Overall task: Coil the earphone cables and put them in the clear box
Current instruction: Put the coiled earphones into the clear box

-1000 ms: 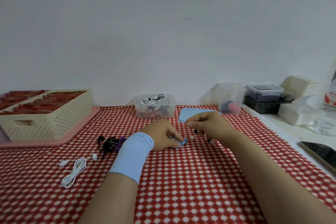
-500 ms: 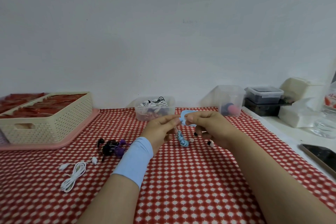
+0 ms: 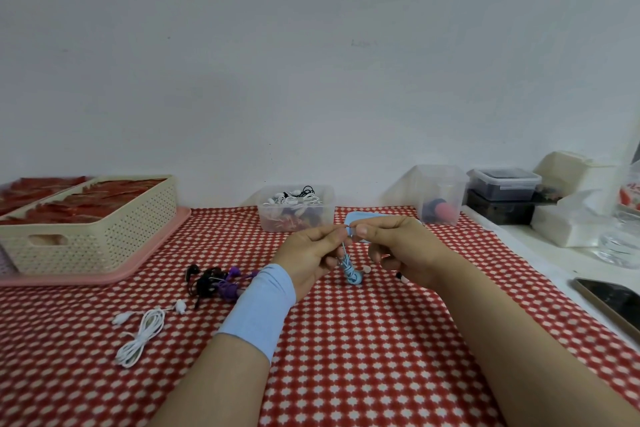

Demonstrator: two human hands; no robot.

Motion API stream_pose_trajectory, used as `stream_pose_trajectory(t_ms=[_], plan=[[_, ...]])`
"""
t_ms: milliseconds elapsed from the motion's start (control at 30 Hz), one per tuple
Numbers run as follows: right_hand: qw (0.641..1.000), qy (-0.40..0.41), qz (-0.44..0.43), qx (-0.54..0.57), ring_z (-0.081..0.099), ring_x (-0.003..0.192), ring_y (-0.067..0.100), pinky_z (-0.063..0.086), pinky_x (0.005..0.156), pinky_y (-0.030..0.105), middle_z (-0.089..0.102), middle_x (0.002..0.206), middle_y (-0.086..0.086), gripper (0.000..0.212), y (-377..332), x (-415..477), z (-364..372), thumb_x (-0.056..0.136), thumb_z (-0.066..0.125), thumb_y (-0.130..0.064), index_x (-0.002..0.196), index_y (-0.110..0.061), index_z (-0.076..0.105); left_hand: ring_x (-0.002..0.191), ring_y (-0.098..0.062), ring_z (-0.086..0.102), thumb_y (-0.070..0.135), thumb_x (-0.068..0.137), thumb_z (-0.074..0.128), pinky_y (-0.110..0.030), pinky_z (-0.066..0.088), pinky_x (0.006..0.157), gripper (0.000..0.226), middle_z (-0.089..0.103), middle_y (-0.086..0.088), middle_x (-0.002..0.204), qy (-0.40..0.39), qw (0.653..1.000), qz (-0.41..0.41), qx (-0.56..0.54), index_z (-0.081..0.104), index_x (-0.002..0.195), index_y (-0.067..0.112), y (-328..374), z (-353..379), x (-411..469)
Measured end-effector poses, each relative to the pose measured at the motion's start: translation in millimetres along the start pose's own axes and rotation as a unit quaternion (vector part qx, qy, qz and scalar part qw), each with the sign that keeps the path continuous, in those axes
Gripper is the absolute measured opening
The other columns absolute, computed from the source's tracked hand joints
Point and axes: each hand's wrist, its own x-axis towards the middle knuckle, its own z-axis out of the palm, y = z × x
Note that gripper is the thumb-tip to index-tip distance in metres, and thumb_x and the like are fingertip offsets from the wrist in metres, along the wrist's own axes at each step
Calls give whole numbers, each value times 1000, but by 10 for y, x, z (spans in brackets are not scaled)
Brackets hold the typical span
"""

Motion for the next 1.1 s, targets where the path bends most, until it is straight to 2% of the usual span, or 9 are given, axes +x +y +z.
stream_pose_trajectory(t_ms=[133,267,367,633,767,933,1033,1100], plan=[[1000,-7,8,29,47,54,10,23,47,22,67,94,9,17,20,22,8,91,66,-20,97,-14,81,61,-5,53,7,95,59,-14,45,53,14,68,-1,74,-8,999,-11,-36,71,99,5,2,25,-1],[998,-17,19,50,45,55,10,22,45,18,69,92,5,17,37,31,-3,96,62,-16,98,-12,79,58,-4,52,7,95,57,-12,44,51,14,67,-2,72,-19,997,-32,-72,69,99,1,-2,56,-10],[999,-9,19,32,45,55,10,23,42,17,72,85,0,15,34,32,-5,95,64,-16,97,-12,78,58,-4,52,8,95,58,-13,45,52,13,68,-1,71,-18,998,-35,-53,70,97,3,-4,52,-2],[998,42,14,34,54,53,14,29,41,19,71,83,5,12,24,48,26,89,71,-10,101,-13,74,59,-4,55,9,93,62,-14,43,52,11,70,1,75,-2,1000,-10,4,71,98,6,-5,13,10],[998,53,-2,-19,57,55,13,33,44,21,72,78,4,5,18,16,39,89,74,-12,92,-13,77,57,-2,56,9,92,64,-15,45,56,12,70,6,69,1,998,3,58,71,101,7,-3,-6,-17],[993,93,-10,-68,61,55,12,40,44,20,77,93,5,11,15,24,27,93,70,-19,100,-14,76,67,-11,58,6,87,70,-21,49,61,16,70,-8,85,23,993,31,110,69,104,4,52,-45,-13],[972,145,-45,-178,60,51,5,47,49,17,75,101,1,11,10,33,-106,95,66,-14,92,-12,76,70,-16,61,4,86,72,-27,55,67,22,70,-11,96,47,988,55,133,68,106,9,103,-89,7],[939,155,-41,-304,60,62,-2,50,64,17,73,105,-4,12,25,27,-199,94,67,-12,96,-16,78,71,-15,64,1,87,70,-27,58,68,32,70,-9,100,38,987,66,141,66,116,12,136,-132,4]])
